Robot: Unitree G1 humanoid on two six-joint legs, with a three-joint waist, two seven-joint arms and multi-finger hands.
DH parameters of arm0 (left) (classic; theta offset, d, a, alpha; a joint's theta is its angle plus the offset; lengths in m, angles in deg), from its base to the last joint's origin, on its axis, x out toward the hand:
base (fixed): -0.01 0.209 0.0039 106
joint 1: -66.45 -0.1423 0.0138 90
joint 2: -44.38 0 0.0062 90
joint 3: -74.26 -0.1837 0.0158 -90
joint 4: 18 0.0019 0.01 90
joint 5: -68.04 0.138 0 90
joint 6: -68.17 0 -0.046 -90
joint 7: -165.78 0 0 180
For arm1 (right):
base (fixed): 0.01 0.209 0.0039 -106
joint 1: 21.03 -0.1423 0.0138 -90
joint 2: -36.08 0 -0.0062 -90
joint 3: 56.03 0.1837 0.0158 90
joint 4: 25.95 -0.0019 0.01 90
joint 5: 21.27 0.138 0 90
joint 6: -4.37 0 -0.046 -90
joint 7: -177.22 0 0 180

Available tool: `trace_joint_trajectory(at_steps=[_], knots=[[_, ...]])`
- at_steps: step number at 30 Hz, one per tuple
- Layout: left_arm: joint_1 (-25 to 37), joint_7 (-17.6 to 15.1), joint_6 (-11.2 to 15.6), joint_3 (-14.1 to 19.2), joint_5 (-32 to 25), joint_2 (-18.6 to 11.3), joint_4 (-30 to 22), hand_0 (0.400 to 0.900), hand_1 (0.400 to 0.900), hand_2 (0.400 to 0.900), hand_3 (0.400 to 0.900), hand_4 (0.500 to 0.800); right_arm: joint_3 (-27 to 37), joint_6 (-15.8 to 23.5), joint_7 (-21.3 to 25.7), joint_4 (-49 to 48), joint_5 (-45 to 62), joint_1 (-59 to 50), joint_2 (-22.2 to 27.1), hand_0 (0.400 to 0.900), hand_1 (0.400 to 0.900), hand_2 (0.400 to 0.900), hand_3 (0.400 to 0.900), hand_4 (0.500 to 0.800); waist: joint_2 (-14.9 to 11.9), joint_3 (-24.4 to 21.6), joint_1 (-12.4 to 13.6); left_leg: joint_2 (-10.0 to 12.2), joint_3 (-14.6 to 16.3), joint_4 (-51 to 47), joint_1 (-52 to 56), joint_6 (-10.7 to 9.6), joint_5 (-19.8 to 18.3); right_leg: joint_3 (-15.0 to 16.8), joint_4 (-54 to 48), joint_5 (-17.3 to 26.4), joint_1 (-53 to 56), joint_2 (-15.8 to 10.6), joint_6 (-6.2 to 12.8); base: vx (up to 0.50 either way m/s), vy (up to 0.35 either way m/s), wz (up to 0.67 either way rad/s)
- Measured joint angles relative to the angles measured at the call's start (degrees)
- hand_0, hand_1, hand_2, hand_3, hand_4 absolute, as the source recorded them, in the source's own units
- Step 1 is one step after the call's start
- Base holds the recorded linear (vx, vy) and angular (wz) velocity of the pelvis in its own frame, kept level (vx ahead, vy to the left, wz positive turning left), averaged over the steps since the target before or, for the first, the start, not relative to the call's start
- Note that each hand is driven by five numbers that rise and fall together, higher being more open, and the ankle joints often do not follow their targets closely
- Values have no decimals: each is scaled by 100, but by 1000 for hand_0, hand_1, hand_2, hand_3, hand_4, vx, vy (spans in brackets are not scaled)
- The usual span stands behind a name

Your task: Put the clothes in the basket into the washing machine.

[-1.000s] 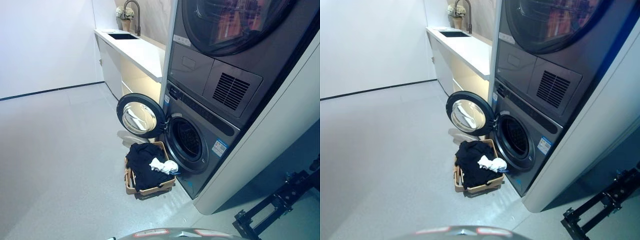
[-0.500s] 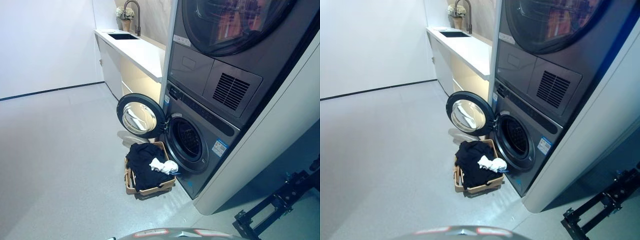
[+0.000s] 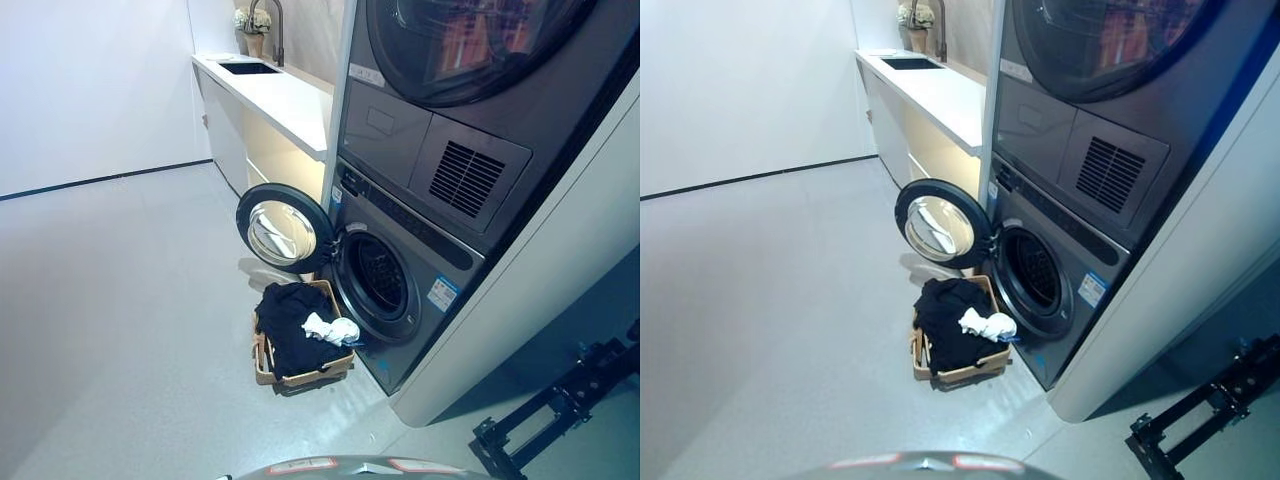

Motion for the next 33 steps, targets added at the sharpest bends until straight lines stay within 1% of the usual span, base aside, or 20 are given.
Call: trace_joint_trajectory(at_steps=[4, 6, 9, 10, 11, 12, 14, 16, 17, 18, 19, 20, 21, 23, 26, 28, 29, 30, 32, 33], knots=[[134, -7, 12, 6, -32, 30, -5, 900, 900, 900, 900, 800, -1, 15, 1, -17, 2, -130, 32, 900, 900, 900, 900, 800, 112, 235, 19, 25, -68, 63, -142, -73, 51, -18, 25, 37, -108, 87, -57, 1, -164, 8], [259, -12, 20, 21, -58, 66, -5, 900, 900, 900, 900, 800, 1, 22, 0, -19, 4, -230, 37, 900, 900, 900, 900, 800, 177, 491, 21, 66, -133, 512, -384, -127, -113, -42, 155, 17, -135, 140, -103, 11, -179, 7], [537, -16, 25, 68, -228, 131, -37, 900, 900, 900, 900, 800, 4, 35, -3, -34, 6, -521, 98, 900, 900, 900, 900, 800, 288, 1004, 88, 187, -353, 1904, -1037, -749, -545, 7, 633, -242, -383, 277, -436, -25, -143, 6], [700, -15, 33, 68, -296, 167, -43, 900, 900, 900, 900, 800, 12, 50, -3, -18, 8, -631, 145, 900, 900, 900, 900, 800, 341, 1222, 160, 131, -553, 2624, -1409, -905, -473, 11, 865, -318, -490, 344, -494, -11, -53, 3], [833, -15, 34, 56, -377, 209, -48, 900, 900, 900, 900, 800, 29, 56, 2, 1, 11, -712, 198, 900, 900, 900, 900, 800, 324, 1359, 173, 39, -698, 3143, -1754, -1138, -268, 67, 1057, -359, -634, 256, -529, 39, -4, 4], [919, -17, 34, 55, -483, 268, -73, 900, 900, 900, 900, 800, 28, 62, 14, 15, 16, -781, 270, 900, 900, 900, 900, 800, 315, 1399, 195, -12, -763, 3435, -1987, -1179, -94, 52, 1147, -369, -727, 162, -545, 99, 27, 5], [893, -21, 19, 62, -643, 392, -44, 900, 900, 900, 900, 800, 15, 130, 51, 13, 54, -857, 428, 900, 900, 900, 900, 800, 319, 1424, 231, -123, -688, 3597, -2075, -1003, -277, 42, 1164, -371, -831, 38, -553, 134, 53, 5], [850, -49, 28, 76, -787, 535, -43, 900, 900, 900, 900, 800, -10, 184, 110, 16, 107, -908, 582, 900, 900, 900, 900, 800, 384, 1392, 166, -304, -691, 2744, -1703, -824, -447, 45, 805, -376, -784, -46, -542, 227, 96, -7], [796, -53, 30, 76, -809, 590, -48, 900, 900, 900, 900, 800, -12, 179, 118, 10, 108, -984, 645, 900, 900, 900, 900, 800, 510, 1367, 162, -271, -736, 2130, -1570, -739, -501, 15, 617, -383, -661, 58, -447, 289, 121, -10], [733, -64, 54, 118, -881, 675, -64, 900, 900, 900, 900, 800, -12, 151, 124, 107, 109, -1001, 739, 900, 900, 900, 900, 800, 851, 1279, 236, 100, -879, 984, -1262, -757, -747, -181, 1406, -614, -859, 445, -610, 417, 188, -14], [719, -56, 97, 195, -906, 549, -216, 900, 900, 900, 900, 800, 10, 109, 144, 76, 110, -977, 637, 900, 900, 900, 900, 800, 797, 1302, 296, 127, -849, 690, -1136, -573, 60, -332, 2306, -1196, -1023, 455, -575, 227, 106, -8], [651, -53, 168, 231, -906, 404, -416, 900, 900, 900, 900, 800, 64, 100, 121, 69, 110, -1044, 495, 900, 900, 900, 900, 800, 534, 1407, 337, 95, -763, 738, -1187, -567, 94, -312, 2175, -1536, -904, 350, -568, 562, 287, -34], [605, -83, 201, 256, -907, 332, -477, 900, 900, 900, 900, 800, 130, 116, 111, 4, 109, -1090, 424, 900, 900, 900, 900, 800, 453, 1411, 358, 97, -772, 671, -1295, -693, 20, -161, 1802, -1330, -779, 438, -627, 507, 272, -36], [585, -85, 124, 274, -907, 386, -209, 900, 900, 900, 900, 800, 290, 191, 136, 9, 109, -1140, 501, 900, 900, 900, 900, 800, 469, 1368, 377, 58, -738, 85, -1152, -696, 36, 38, 1065, -1026, -344, 488, -563, 553, 351, -39], [347, -81, 106, 272, -904, 529, -88, 900, 900, 900, 900, 800, 275, 225, 149, -15, 110, -1106, 650, 900, 900, 900, 900, 800, 600, 1209, 457, 122, -747, 138, -1307, -705, 138, 252, 731, -984, -206, 502, -594, 297, 253, -27], [344, -80, 96, 273, -898, 532, -80, 900, 900, 900, 900, 800, 278, 220, 121, -26, 114, -1195, 638, 900, 900, 900, 900, 800, 518, 1172, 555, -27, -679, 334, -1465, -478, 313, 488, 631, -973, -250, 361, -470, 448, 419, -24], [375, -79, 68, 272, -896, 518, -78, 900, 900, 900, 900, 800, 271, 220, 100, -20, 114, -1187, 620, 900, 900, 900, 900, 800, 457, 1113, 593, -102, -615, 362, -1515, -254, 395, 590, 635, -1005, -328, 276, -279, 352, 340, -13], [359, -80, 73, 266, -894, 484, -100, 900, 900, 900, 900, 800, 246, 229, 103, -29, 116, -1172, 571, 900, 900, 900, 900, 800, 422, 1052, 574, -114, -408, 324, -1496, 200, 468, 599, 721, -1065, -396, 199, -204, 343, 324, 4], [589, -72, 53, 272, -888, 360, -84, 900, 900, 900, 900, 800, 243, 210, 81, -158, 159, -1174, 454, 900, 900, 900, 900, 800, 252, 1002, 545, -221, -297, 429, -1455, 306, 144, 447, 1328, -1039, -646, 111, 19, 307, 307, 7], [637, -72, 62, 232, -885, 312, -114, 900, 900, 900, 900, 800, 247, 220, 82, -217, 193, -1179, 413, 900, 900, 900, 900, 800, 294, 997, 488, -126, -278, 382, -1350, 396, 236, 294, 1887, -1100, -857, 117, 82, 223, 305, 20]])
